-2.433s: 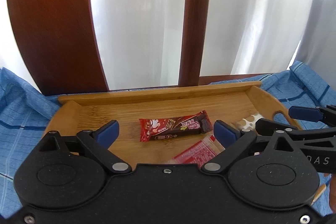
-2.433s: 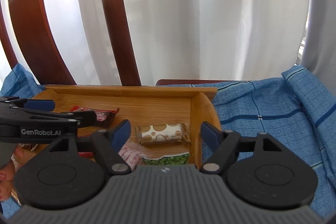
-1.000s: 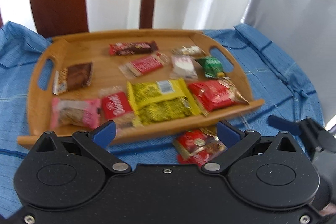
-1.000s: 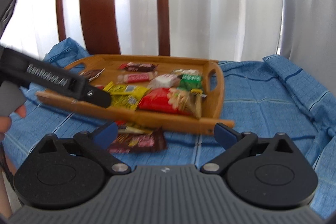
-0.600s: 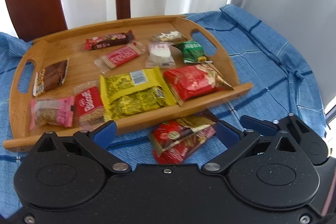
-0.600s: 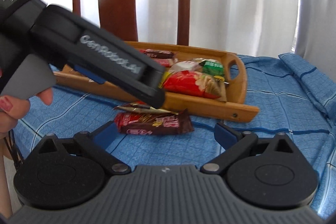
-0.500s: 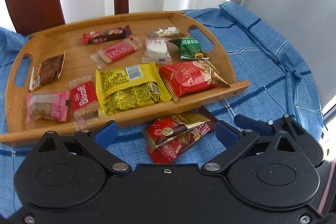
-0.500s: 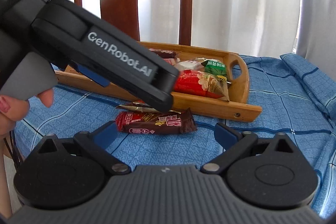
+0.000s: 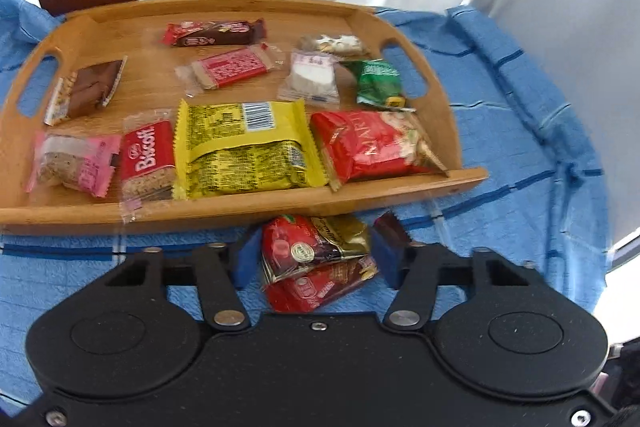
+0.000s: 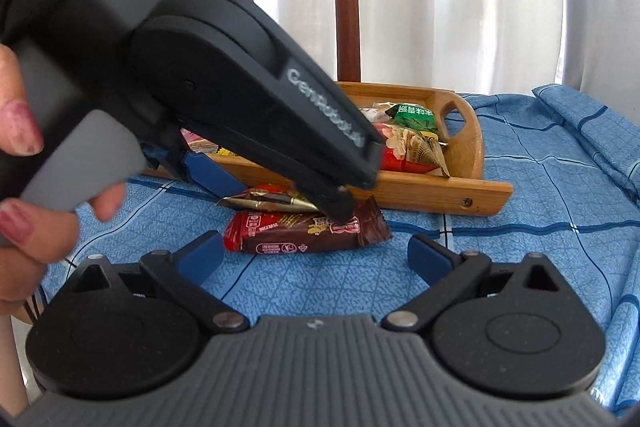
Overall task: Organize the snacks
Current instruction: 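Grasp the red cherry packet with the left gripper while the right gripper grasps the red chocolate bar, then lift both packets and carry them over the bamboo tray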
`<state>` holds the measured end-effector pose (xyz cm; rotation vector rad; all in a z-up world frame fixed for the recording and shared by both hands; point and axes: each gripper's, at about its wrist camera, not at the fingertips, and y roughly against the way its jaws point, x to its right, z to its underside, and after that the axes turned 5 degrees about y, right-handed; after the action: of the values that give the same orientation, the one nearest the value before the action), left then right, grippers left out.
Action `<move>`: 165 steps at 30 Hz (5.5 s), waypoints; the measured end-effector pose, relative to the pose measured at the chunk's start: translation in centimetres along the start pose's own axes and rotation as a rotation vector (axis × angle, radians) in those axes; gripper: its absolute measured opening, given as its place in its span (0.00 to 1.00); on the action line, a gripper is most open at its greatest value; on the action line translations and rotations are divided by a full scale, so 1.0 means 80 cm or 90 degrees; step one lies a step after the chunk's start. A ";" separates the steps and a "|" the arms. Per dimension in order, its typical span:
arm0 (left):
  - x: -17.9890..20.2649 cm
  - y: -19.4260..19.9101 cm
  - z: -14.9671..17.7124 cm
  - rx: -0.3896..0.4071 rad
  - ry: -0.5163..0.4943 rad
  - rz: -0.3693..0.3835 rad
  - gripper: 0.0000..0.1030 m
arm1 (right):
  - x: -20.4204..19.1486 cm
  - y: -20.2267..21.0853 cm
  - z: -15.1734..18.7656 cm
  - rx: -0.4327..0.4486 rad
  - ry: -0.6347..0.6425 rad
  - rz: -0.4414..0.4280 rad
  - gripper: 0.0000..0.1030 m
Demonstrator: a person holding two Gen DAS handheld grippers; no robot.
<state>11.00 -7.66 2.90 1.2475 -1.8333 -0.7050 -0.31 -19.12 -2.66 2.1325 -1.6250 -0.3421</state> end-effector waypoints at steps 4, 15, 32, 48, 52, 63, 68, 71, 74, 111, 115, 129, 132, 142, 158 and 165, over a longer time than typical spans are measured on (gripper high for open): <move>-0.003 0.012 0.003 0.009 -0.009 -0.008 0.51 | -0.004 -0.007 -0.002 -0.003 0.007 -0.001 1.00; -0.017 0.052 0.006 0.063 -0.021 -0.017 0.52 | -0.012 -0.004 -0.007 -0.009 -0.002 0.013 0.94; -0.047 0.087 0.004 0.153 -0.037 -0.063 0.52 | -0.017 0.014 -0.021 -0.008 -0.032 0.051 0.37; -0.107 0.100 0.003 0.195 0.000 -0.105 0.52 | -0.053 -0.005 -0.037 -0.006 -0.060 0.087 0.86; -0.114 0.102 0.006 0.209 -0.006 -0.116 0.52 | -0.064 -0.018 -0.039 -0.012 -0.083 0.117 0.88; -0.123 0.100 0.009 0.225 -0.021 -0.117 0.52 | -0.073 -0.027 -0.032 -0.030 -0.095 0.144 0.66; -0.130 0.098 0.006 0.227 -0.014 -0.115 0.52 | -0.069 -0.016 -0.033 -0.031 -0.091 0.125 0.65; -0.135 0.097 0.003 0.229 -0.009 -0.108 0.52 | -0.067 -0.003 -0.038 -0.023 -0.091 0.120 0.65; -0.139 0.096 -0.004 0.230 -0.006 -0.103 0.52 | -0.066 0.010 -0.049 -0.009 -0.093 0.110 0.66; -0.185 -0.004 -0.178 0.191 0.006 -0.064 0.52 | 0.061 -0.113 -0.214 -0.013 -0.124 0.078 0.66; -0.189 -0.018 -0.181 0.178 0.007 -0.077 0.52 | 0.060 -0.132 -0.226 -0.025 -0.120 0.058 0.66; -0.195 -0.049 -0.189 0.152 -0.003 -0.092 0.52 | 0.088 -0.218 -0.229 -0.123 -0.134 0.057 0.67; -0.196 -0.053 -0.191 0.151 0.000 -0.094 0.53 | 0.090 -0.227 -0.226 -0.134 -0.133 0.066 0.67; -0.195 -0.068 -0.190 0.139 -0.001 -0.099 0.53 | 0.099 -0.250 -0.217 -0.159 -0.141 0.078 0.67; -0.185 -0.081 -0.188 0.142 -0.017 -0.114 0.55 | 0.103 -0.262 -0.208 -0.176 -0.126 0.086 0.68; -0.181 -0.085 -0.187 0.144 -0.025 -0.120 0.56 | 0.103 -0.265 -0.209 -0.175 -0.130 0.087 0.69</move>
<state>29.92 3.23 1.15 1.5794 -1.8851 -0.6387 27.44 -19.27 2.32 1.8198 -1.7120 -0.7156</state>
